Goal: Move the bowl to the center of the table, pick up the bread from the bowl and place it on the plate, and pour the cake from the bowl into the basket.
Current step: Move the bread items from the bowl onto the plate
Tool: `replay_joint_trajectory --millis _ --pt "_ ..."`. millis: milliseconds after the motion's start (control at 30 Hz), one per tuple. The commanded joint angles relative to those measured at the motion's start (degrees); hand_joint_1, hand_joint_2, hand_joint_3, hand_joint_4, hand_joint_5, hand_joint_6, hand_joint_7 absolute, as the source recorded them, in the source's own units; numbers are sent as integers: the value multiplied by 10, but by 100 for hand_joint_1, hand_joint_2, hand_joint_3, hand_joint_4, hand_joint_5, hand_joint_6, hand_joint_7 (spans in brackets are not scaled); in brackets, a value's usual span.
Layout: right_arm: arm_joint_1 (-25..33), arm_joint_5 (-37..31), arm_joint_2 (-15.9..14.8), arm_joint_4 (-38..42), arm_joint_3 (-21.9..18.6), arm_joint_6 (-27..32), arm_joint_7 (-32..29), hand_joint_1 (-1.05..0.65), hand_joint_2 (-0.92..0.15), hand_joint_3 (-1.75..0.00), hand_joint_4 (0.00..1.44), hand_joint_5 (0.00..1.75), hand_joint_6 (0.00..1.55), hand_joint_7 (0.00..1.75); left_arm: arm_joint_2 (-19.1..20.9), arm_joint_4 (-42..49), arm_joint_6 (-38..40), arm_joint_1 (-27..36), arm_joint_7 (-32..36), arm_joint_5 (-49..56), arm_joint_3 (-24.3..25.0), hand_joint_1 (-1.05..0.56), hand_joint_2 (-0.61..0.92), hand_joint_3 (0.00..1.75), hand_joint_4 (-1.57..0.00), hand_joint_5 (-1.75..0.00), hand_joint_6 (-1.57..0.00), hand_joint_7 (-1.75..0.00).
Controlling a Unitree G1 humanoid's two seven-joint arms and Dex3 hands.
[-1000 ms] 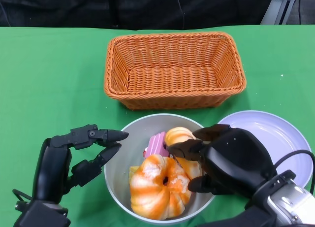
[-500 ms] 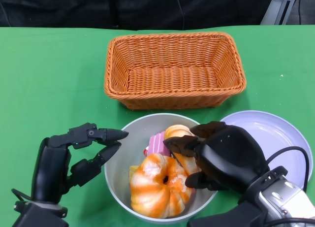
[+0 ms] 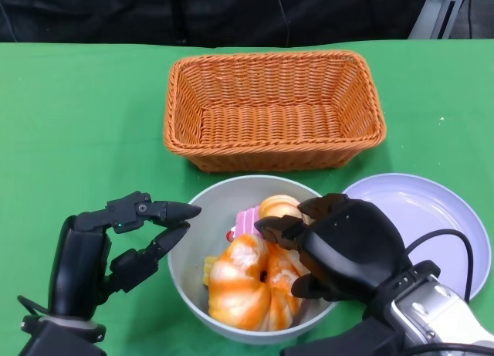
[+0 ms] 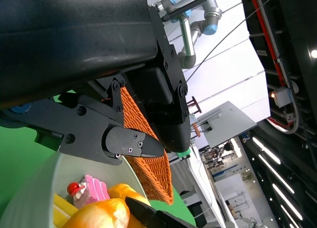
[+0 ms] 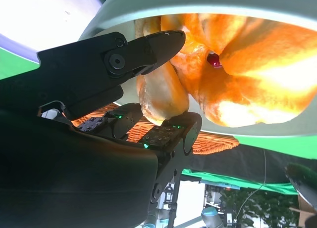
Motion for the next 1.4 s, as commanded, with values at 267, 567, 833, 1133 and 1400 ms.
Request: replay_joint_trajectory --millis 267,567,833,1133,1400 --pt "-1 -18 -10 28 22 11 -31 -67 -92 -2 71 4 66 1 5 -14 -9 13 0 -4 1 -26 92 20 -78 -105 -105 -43" --pt "-9 43 -16 80 14 -70 -157 -31 -87 0 111 25 96 9 4 -9 -13 10 0 -5 1 -23 92 20 -79 -106 -105 -44" --pt "-34 84 -22 142 15 -141 -239 -25 -90 0 100 75 118 5 2 -7 -18 10 6 3 2 -25 92 20 -79 -106 -105 -44" --pt "-47 100 -26 173 17 -178 -277 -23 -90 0 97 76 120 3 1 8 -31 4 13 13 5 -25 92 20 -79 -106 -105 -45" --pt "-57 124 -23 195 4 -215 -335 -22 -92 -2 86 115 122 3 -2 19 -40 1 19 19 7 -24 92 20 -79 -107 -104 -46"
